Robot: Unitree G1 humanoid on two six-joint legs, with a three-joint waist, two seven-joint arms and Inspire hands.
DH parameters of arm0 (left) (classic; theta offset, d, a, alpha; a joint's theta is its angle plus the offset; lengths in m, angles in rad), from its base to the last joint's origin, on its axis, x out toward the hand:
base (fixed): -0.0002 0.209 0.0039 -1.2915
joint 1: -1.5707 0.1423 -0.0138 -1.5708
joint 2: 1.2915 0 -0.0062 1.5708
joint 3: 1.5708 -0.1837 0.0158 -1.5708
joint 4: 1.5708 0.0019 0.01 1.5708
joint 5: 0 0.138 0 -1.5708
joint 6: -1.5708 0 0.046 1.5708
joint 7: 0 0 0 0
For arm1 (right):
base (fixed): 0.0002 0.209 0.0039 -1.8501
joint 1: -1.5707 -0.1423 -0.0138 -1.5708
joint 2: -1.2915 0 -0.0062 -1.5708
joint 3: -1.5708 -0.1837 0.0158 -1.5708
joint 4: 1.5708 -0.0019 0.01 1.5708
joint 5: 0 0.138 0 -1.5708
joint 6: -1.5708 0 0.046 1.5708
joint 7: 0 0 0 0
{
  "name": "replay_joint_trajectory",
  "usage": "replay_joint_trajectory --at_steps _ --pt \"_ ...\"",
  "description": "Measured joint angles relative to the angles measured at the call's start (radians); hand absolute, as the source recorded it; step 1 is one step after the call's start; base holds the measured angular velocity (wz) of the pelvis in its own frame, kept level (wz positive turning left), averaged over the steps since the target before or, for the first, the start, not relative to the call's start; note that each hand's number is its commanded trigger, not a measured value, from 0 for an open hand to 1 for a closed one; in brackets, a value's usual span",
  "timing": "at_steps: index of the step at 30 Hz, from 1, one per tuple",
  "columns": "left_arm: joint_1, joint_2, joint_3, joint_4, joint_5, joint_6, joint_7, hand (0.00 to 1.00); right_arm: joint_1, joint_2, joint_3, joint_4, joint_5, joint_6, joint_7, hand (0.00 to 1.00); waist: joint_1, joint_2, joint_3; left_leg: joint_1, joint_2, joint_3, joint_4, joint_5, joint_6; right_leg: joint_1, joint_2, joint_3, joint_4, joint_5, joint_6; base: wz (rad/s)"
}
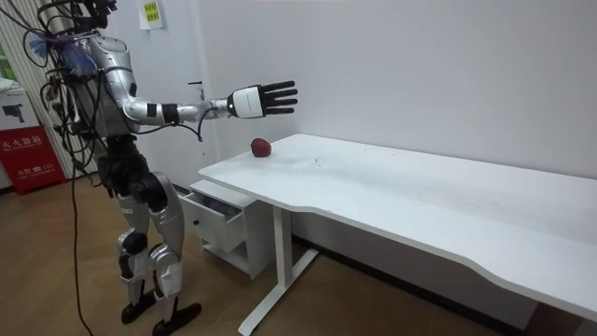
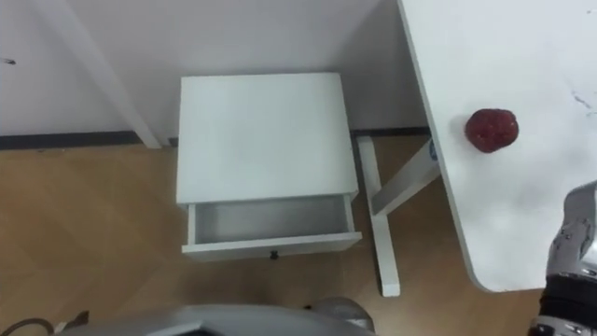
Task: Put apple and close drawer
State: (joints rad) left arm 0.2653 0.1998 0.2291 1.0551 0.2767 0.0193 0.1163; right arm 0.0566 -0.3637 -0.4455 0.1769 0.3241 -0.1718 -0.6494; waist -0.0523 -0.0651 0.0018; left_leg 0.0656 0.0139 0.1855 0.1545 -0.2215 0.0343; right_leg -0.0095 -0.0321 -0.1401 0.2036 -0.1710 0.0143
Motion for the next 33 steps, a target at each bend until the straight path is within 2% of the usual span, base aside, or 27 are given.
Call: replay_joint_trajectory --at_steps 5,10,14,20,33 --pt "0.003 0.0 0.0 0.0 0.0 0.0 0.002 0.0 0.007 0.0 0.047 -0.006 -0.097 0.019 0.073 0.0 0.008 0.0 0.0 0.0 0.0 -0.001 -0.001 0.0 0.0 0.003 -0.001 -0.002 -0.002 0.0 0.001 0.0" --pt "0.005 -0.002 -0.012 0.0 0.0 0.001 0.004 0.0 0.015 0.0 0.081 -0.006 -0.131 0.021 0.125 0.0 0.008 -0.003 0.0004 0.008 0.001 -0.001 -0.002 0.0 0.0 0.017 0.0 -0.003 -0.003 0.0 0.001 0.0" --pt "0.007 -0.002 -0.028 -0.005 0.0 0.001 0.002 0.0 0.049 0.0 0.125 -0.004 -0.139 0.022 0.19 0.0 0.022 -0.005 -0.0005 0.011 0.002 0.002 -0.002 0.0 0.0 0.02 0.0 -0.003 -0.003 0.001 0.0 0.0" --pt "0.015 -0.002 -0.046 -0.019 0.0 0.0 -0.014 0.0 0.065 0.001 0.185 0.015 -0.139 0.03 0.279 0.0 0.028 0.009 -0.0011 0.011 0.003 0.003 -0.002 0.0 0.0 0.02 0.0 -0.003 -0.002 0.003 0.0 0.0" --pt "0.018 -0.004 -0.046 -0.017 0.001 0.003 -0.039 0.0 0.064 0.004 0.191 0.12 -0.221 0.043 0.372 0.0 0.035 0.006 -0.0043 0.01 0.003 0.002 -0.002 0.0 0.0 0.019 0.001 -0.003 -0.002 0.004 0.0 0.0"
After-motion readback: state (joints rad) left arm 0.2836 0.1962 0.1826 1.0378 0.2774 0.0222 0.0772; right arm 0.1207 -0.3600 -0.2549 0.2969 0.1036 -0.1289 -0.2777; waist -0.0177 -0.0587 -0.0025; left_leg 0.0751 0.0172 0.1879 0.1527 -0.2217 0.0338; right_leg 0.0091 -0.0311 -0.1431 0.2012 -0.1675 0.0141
